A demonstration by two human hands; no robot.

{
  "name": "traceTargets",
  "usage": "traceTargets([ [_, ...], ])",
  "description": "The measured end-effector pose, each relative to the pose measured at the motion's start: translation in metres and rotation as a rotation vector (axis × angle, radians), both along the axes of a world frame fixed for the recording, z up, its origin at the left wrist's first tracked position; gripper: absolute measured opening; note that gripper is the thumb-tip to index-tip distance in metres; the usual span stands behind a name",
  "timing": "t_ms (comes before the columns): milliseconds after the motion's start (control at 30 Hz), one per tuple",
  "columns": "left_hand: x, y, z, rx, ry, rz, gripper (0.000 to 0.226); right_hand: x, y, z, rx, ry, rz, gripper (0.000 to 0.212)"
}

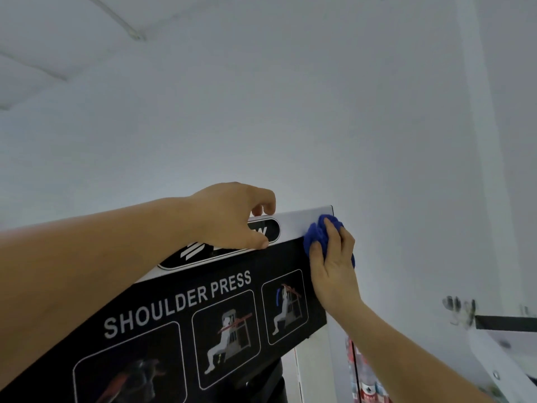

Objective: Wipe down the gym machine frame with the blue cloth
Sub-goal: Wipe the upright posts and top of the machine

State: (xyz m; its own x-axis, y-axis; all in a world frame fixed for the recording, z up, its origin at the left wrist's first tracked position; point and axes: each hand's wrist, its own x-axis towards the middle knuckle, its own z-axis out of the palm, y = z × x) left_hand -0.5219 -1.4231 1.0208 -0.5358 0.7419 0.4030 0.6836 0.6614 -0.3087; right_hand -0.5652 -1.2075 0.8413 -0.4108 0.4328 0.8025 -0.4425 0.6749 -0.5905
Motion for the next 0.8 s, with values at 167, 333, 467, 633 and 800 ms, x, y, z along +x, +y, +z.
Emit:
traceTargets([
  [167,0.004,0.001,0.001,0.001,-0.026,0.010,0.043,0.011,-0.002,-0.057,0.092,-0.108,0.039,0.056],
  [333,0.011,-0.003,0.004,-0.017,-0.054,0.036,0.054,0.024,-0.015,-0.028,0.236,-0.092,0.031,0.056],
  [467,0.016,-0.025,0.012,-0.010,-0.192,0.030,0.066,0.021,-0.031,0.015,0.275,0.034,0.008,0.060],
  [633,0.017,-0.060,0.017,0.063,-0.249,0.006,0.057,0.023,-0.043,-0.023,0.200,0.023,-0.014,0.053],
  [800,0.025,-0.085,0.012,0.096,-0.246,0.016,0.051,0.036,-0.060,0.020,0.102,-0.036,0.042,0.052],
])
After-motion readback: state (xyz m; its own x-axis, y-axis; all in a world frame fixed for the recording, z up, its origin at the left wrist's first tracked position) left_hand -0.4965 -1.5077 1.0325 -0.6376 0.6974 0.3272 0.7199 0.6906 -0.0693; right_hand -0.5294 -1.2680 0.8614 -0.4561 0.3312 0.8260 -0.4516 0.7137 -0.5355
